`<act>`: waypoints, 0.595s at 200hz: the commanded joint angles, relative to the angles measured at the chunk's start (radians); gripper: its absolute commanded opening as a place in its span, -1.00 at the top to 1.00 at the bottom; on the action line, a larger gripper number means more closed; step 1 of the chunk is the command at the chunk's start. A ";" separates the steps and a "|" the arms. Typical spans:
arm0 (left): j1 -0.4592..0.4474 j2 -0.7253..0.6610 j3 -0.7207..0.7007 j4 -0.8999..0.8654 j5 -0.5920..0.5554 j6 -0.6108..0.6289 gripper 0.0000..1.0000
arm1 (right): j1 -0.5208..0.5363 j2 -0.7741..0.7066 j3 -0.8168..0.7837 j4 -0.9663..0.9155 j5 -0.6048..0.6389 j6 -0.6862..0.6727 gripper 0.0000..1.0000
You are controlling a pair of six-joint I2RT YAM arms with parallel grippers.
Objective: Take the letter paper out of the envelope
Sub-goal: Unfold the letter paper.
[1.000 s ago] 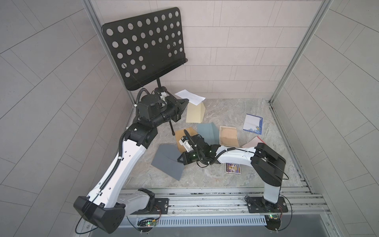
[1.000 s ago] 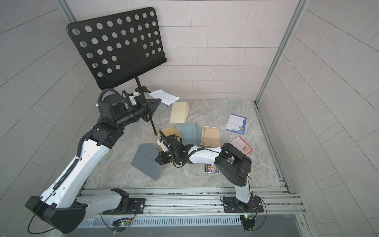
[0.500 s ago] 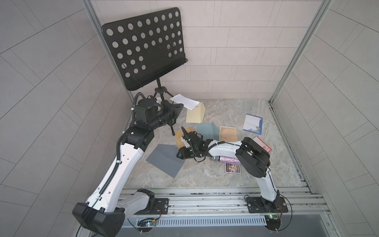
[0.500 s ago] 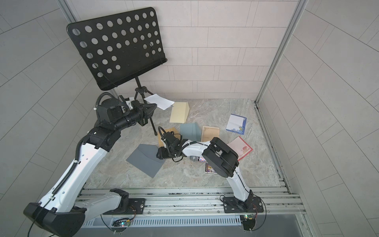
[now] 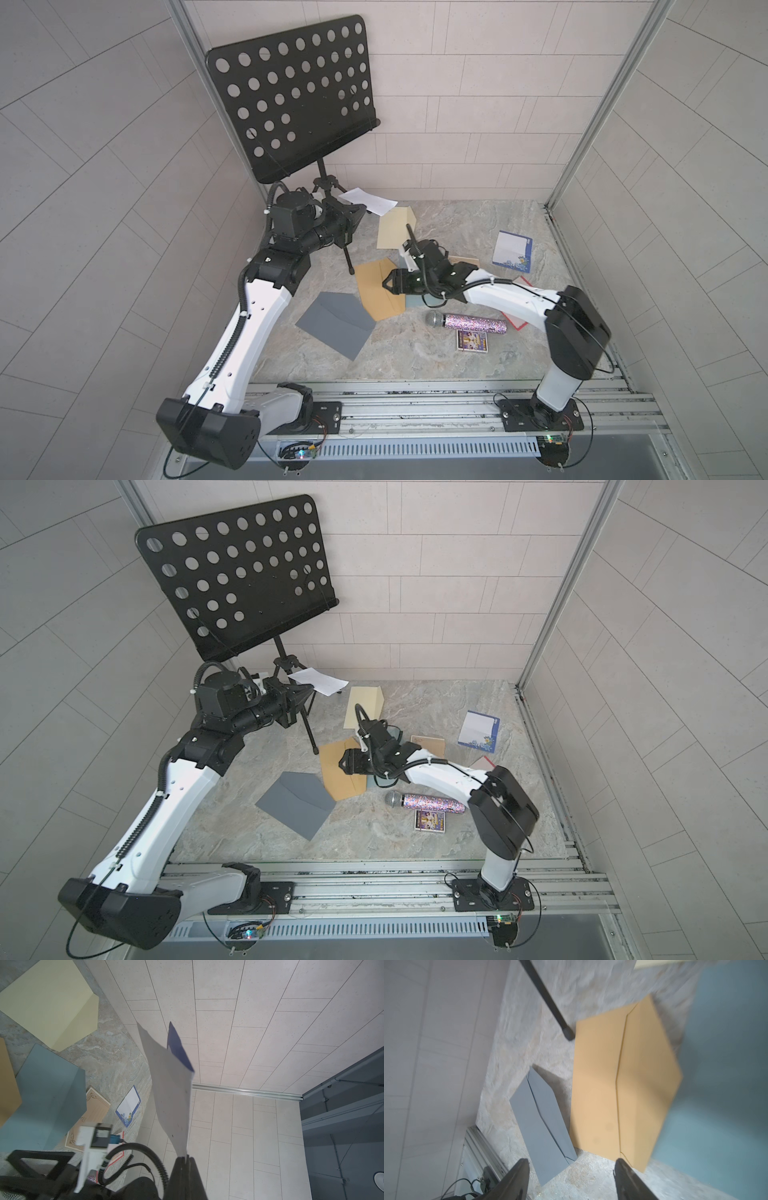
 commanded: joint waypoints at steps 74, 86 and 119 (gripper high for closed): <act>-0.047 0.149 0.091 0.117 0.129 -0.006 1.00 | -0.350 -0.312 0.152 -0.091 -0.117 0.153 -0.25; -0.065 0.166 0.091 0.149 0.129 -0.017 1.00 | -0.365 -0.286 0.204 -0.088 -0.162 0.235 -0.24; -0.111 0.205 0.117 0.163 0.127 -0.015 1.00 | -0.403 -0.240 0.276 -0.018 -0.239 0.408 -0.24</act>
